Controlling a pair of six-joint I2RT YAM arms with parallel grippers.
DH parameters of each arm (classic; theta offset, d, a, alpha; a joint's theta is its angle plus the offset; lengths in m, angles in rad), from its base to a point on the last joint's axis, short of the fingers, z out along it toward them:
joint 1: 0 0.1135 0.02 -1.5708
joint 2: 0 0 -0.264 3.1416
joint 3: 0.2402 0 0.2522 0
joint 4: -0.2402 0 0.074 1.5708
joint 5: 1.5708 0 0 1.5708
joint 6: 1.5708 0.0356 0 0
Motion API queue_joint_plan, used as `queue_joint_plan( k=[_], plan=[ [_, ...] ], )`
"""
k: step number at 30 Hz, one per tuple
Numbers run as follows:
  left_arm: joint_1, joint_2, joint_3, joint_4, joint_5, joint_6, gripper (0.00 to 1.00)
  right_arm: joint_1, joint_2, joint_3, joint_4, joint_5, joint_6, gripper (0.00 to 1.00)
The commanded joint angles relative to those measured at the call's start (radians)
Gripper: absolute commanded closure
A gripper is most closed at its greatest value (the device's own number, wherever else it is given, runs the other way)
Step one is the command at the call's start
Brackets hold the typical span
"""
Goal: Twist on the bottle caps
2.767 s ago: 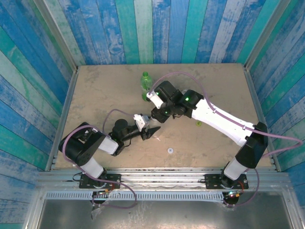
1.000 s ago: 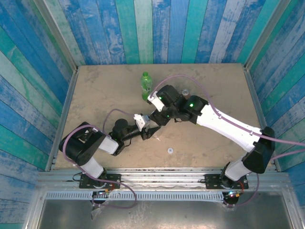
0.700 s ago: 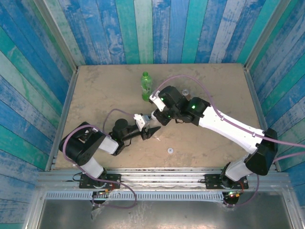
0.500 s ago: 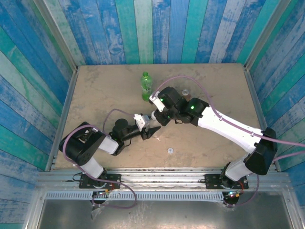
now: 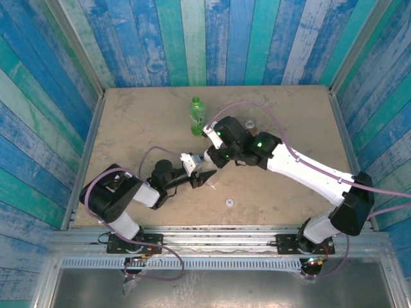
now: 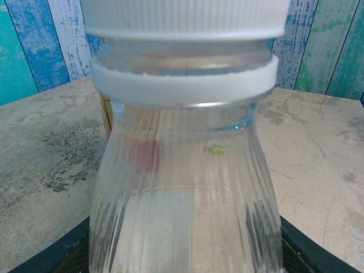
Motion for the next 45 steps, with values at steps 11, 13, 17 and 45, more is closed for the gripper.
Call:
queue_joint_plan(
  k=[11,13,17,45],
  plan=[
    [-0.002,0.022,-0.003,-0.056,0.027,-0.005,0.46,-0.04,0.03,0.045,-0.096,-0.053,0.033,0.61],
    [-0.002,0.02,-0.005,-0.057,0.026,-0.005,0.46,-0.046,0.041,0.046,-0.097,-0.062,0.033,0.61],
    [-0.002,0.02,-0.005,-0.058,0.027,-0.004,0.46,-0.063,0.056,0.051,-0.094,-0.091,0.035,0.6],
    [-0.002,0.021,0.002,-0.06,0.016,-0.016,0.47,-0.133,-0.055,-0.1,-0.056,-0.445,0.152,0.73]
  ],
)
